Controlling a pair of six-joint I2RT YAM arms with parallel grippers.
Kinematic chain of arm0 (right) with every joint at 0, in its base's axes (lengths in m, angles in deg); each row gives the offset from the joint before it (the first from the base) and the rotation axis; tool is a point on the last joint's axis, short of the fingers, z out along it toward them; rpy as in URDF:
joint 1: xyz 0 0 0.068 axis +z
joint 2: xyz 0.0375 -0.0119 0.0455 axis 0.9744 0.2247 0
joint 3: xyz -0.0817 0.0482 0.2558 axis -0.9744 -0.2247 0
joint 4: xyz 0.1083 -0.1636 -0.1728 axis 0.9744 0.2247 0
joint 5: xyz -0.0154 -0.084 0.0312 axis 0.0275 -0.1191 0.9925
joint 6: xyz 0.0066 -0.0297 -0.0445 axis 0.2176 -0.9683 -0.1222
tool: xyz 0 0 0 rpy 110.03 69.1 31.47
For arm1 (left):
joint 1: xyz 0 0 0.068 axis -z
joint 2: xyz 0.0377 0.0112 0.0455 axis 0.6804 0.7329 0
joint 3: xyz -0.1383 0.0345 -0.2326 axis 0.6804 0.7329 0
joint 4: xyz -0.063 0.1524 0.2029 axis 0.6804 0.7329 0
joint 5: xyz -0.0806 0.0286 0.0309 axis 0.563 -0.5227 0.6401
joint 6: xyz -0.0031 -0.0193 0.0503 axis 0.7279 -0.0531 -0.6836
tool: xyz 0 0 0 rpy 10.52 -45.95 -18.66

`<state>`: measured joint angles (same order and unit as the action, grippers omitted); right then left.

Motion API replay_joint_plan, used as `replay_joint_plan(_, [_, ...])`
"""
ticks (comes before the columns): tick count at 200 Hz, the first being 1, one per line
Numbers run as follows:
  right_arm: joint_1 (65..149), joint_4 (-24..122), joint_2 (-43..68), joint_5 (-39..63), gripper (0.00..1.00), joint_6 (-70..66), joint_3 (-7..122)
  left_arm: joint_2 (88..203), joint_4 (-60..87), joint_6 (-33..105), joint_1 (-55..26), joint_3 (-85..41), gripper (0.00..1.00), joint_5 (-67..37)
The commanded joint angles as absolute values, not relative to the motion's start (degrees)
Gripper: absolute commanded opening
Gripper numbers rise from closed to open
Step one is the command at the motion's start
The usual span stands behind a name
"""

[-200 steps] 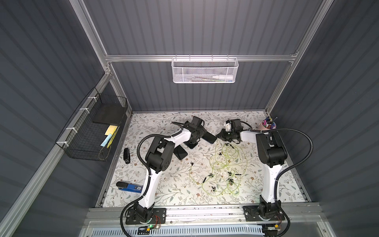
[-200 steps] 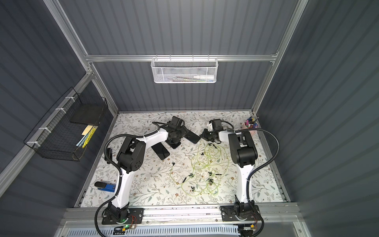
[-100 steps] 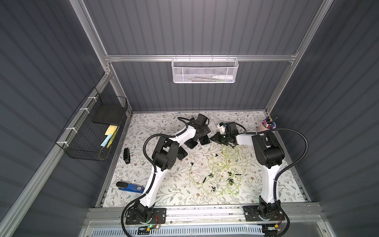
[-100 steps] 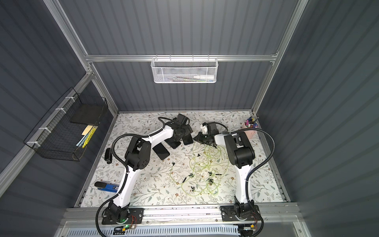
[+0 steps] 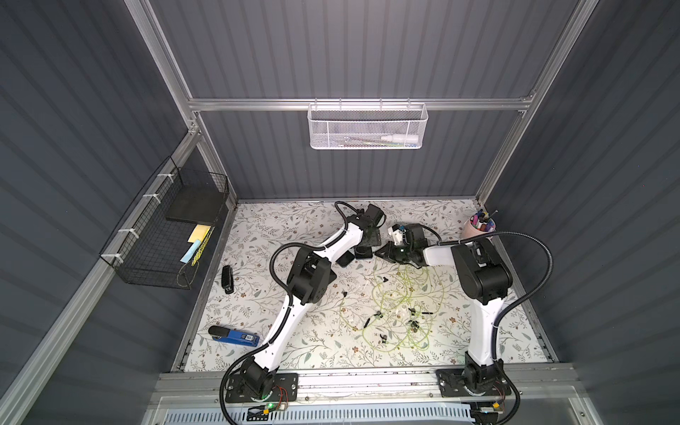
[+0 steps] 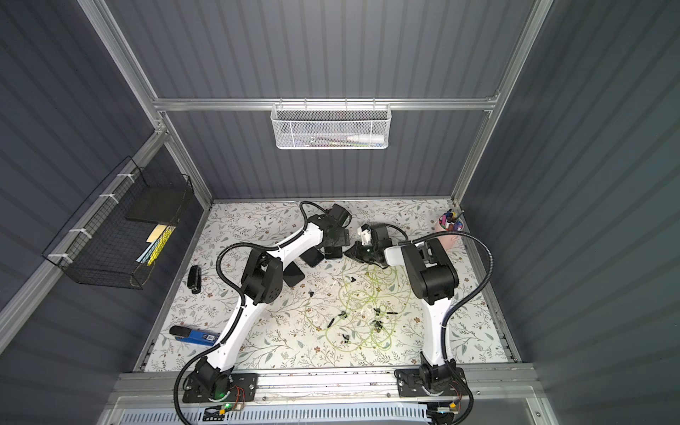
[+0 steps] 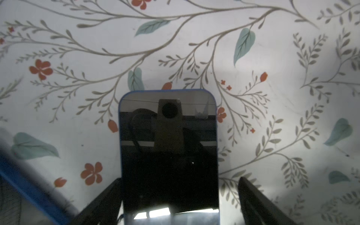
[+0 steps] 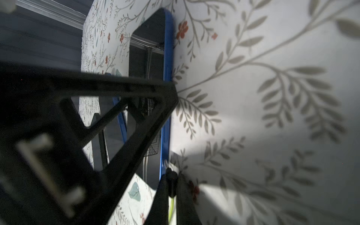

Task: Plug wired earphones into phones
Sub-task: Pick up the phone at the center of the board.

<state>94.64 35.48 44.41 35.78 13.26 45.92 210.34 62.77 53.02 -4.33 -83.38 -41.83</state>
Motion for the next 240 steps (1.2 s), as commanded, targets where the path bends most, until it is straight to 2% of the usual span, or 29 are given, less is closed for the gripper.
replay_joint_plan(1, [95.0, 39.0, 42.4, 34.4, 0.0, 14.2, 43.0, 215.0, 71.9, 48.8, -3.4, -82.1, 0.91, -42.1])
replay_joint_plan(43, [95.0, 43.3, 35.6, 33.3, 0.0, 12.1, 39.9, 215.4, 74.5, 47.7, -3.2, -81.7, 0.9, -43.5])
replay_joint_plan(74, [95.0, 46.8, 30.4, 29.7, 0.0, 11.3, 38.0, 216.8, 77.1, 52.2, -2.2, -83.2, 0.91, -45.7])
replay_joint_plan(119, [95.0, 50.0, 26.2, 27.0, 0.0, 10.6, 37.4, 215.6, 79.0, 56.8, -1.6, -79.6, 0.8, -43.9])
replay_joint_plan(186, [95.1, 52.9, 24.4, 25.4, 0.0, 9.5, 37.4, 212.7, 84.2, 52.8, -1.7, -76.4, 0.72, -37.3])
replay_joint_plan(240, [95.1, 55.0, 22.5, 24.0, 0.0, 8.8, 36.6, 215.5, 88.9, 46.6, -3.1, -83.4, 0.85, -35.8])
